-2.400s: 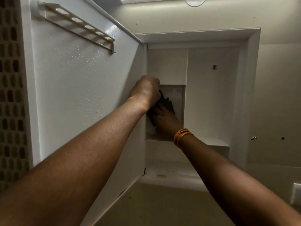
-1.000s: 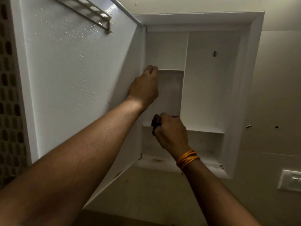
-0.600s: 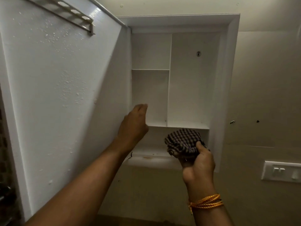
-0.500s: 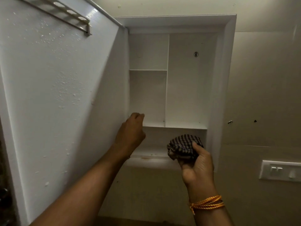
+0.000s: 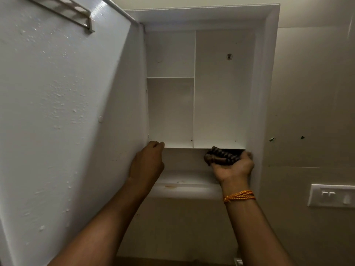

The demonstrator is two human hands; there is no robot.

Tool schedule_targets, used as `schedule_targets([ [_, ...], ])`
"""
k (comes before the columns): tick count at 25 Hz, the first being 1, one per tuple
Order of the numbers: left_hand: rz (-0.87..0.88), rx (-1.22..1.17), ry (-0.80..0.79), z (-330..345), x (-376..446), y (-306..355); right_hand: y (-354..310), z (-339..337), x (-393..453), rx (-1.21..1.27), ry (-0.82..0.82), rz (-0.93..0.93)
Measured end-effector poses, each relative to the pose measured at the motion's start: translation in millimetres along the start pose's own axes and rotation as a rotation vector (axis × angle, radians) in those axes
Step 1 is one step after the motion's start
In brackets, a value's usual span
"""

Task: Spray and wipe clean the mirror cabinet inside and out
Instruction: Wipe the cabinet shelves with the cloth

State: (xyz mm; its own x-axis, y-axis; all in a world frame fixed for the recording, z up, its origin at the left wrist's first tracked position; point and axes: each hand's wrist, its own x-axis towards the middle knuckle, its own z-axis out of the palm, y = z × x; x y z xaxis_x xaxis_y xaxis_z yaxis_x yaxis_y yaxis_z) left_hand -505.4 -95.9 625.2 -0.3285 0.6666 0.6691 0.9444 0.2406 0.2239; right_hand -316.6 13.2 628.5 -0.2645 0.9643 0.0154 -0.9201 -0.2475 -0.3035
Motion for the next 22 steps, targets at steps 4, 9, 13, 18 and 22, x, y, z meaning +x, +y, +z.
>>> schedule_targets([
  [4, -0.063, -0.022, -0.049, -12.3, 3.4, 7.1, 8.7, 12.0, 9.6, 0.088, -0.029, -0.07],
  [9, -0.092, -0.093, -0.171, -31.7, 14.3, 10.0, 41.3, 17.2, 5.6, 0.23, -0.091, -0.089],
  [13, -0.208, -0.144, -0.333, -51.1, 20.1, 16.3, 69.5, 20.0, 1.0, 0.255, -0.096, -0.022],
  [18, -0.272, -0.136, -0.472, -72.8, 38.4, 22.9, 109.3, 28.1, -3.6, 0.259, -0.158, 0.043],
  [22, -0.333, -0.268, -0.529, -82.6, 44.2, 25.7, 141.7, 32.1, -6.2, 0.23, -0.244, 0.092],
])
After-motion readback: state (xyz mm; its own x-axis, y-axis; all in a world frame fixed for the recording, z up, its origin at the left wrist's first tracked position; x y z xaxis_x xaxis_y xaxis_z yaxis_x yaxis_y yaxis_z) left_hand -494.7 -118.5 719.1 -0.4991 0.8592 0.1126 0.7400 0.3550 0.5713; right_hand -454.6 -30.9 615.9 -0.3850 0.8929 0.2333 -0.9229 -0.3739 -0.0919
